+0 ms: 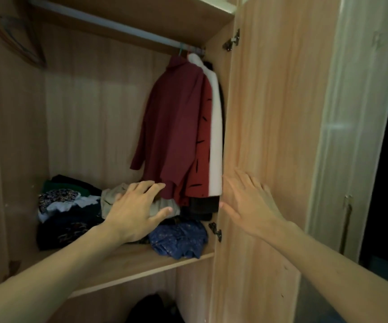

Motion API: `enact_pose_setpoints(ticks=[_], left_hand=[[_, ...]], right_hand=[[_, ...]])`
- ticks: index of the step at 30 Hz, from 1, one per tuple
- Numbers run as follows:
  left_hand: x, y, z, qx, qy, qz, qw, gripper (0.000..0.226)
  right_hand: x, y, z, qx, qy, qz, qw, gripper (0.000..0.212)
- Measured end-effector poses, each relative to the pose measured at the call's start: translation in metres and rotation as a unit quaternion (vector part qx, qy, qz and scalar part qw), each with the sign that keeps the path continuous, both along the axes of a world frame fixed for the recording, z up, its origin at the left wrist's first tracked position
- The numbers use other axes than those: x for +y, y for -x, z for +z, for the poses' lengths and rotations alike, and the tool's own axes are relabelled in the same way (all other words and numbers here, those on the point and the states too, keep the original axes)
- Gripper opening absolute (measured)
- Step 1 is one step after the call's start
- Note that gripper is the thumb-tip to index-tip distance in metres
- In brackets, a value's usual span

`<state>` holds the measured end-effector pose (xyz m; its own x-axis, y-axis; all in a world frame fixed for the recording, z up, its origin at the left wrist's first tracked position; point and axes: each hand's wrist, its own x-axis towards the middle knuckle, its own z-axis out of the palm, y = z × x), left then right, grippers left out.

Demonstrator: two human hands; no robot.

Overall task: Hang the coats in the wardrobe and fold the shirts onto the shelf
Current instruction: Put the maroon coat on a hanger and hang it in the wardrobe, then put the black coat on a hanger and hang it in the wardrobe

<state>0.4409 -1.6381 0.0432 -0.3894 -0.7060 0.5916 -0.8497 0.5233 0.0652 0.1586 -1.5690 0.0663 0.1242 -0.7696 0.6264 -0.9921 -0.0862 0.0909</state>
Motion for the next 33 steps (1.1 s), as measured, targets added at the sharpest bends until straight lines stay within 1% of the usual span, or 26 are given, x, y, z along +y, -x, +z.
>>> enact_pose_setpoints(ticks=[4,7,11,13,19,23,26,29,33], left_hand=[[0.047,0.033,0.005,-0.002,0.01,-0.001,1.0,0.071],[0.081,0.068,-0.01,0.008,0.003,-0.007,1.0,0.068],[0.123,0.121,-0.05,-0.043,-0.036,0.019,0.998,0.067],[0.139,0.141,-0.06,-0.065,-0.048,0.012,0.997,0.066],[0.166,0.196,-0.056,-0.079,-0.027,-0.059,0.995,0.069],[0.172,0.23,-0.056,-0.083,-0.025,-0.112,0.99,0.069],[0.174,0.253,-0.058,-0.07,-0.038,-0.155,0.985,0.071],[0.177,0.272,-0.066,-0.059,-0.041,-0.209,0.975,0.07],[0.184,0.296,-0.075,-0.054,-0.051,-0.275,0.958,0.069]], right_hand=[[0.044,0.032,-0.011,-0.023,-0.002,0.014,1.0,0.069],[0.077,0.065,-0.028,-0.041,-0.014,0.014,0.999,0.067],[0.12,0.109,-0.051,-0.065,-0.052,-0.028,0.996,0.066],[0.143,0.125,-0.059,-0.081,-0.065,-0.04,0.994,0.064],[0.203,0.17,-0.066,-0.098,-0.061,-0.083,0.99,0.067],[0.239,0.191,-0.07,-0.077,-0.073,-0.141,0.984,0.069],[0.268,0.206,-0.069,-0.063,-0.072,-0.187,0.978,0.069],[0.294,0.217,-0.071,-0.074,-0.067,-0.235,0.967,0.069],[0.327,0.224,-0.084,-0.096,-0.086,-0.306,0.943,0.07]])
